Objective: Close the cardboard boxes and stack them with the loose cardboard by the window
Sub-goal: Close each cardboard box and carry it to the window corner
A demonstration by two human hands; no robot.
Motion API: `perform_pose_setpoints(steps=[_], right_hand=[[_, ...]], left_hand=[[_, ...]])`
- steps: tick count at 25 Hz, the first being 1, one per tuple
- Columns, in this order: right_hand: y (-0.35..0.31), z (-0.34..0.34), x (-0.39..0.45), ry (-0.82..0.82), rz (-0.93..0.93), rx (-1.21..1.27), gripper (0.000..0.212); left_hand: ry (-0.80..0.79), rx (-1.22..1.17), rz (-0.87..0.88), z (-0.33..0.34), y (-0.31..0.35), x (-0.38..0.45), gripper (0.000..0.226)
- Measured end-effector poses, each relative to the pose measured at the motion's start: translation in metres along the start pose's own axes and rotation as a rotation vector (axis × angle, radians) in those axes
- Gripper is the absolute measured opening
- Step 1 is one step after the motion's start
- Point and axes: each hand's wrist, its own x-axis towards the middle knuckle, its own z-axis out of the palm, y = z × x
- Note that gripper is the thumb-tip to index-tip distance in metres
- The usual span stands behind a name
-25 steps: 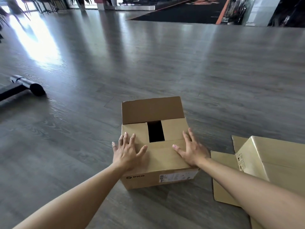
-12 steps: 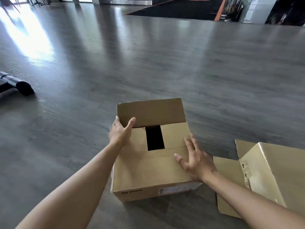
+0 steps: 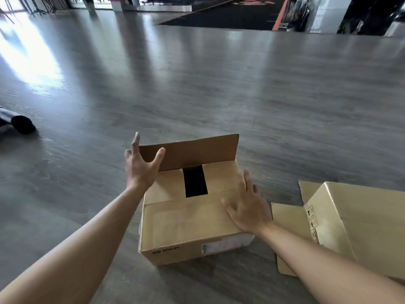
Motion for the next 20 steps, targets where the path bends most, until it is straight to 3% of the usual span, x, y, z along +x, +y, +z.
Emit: perform_pose_setpoints(steps=[4,7,12,20], right_hand=[[-0.007,-0.013,0.006,0.169,0.008,-0.01,0.108],[-0.009,-0.023,0.012,0.213,-0.023,-0.046,0.106],[-0.005,-0.025,0.023,0.018,-0.059,-0.094,0.097],[0.006,-0.014,0.022,-0.231,-0.079,-0.135,0.092]], left_hand=[[-0.049,0.314,0.196,-0.018,-0.009,-0.028,0.061],[-0.113,0.547,0.268,-0.025,-0.018,-0.053,0.067],[-0.295,0.758,0.26,-0.029,-0.035,-0.085,0.081],[-0.516,0.786,0.172,-0.016,-0.05,-0.107,0.087]])
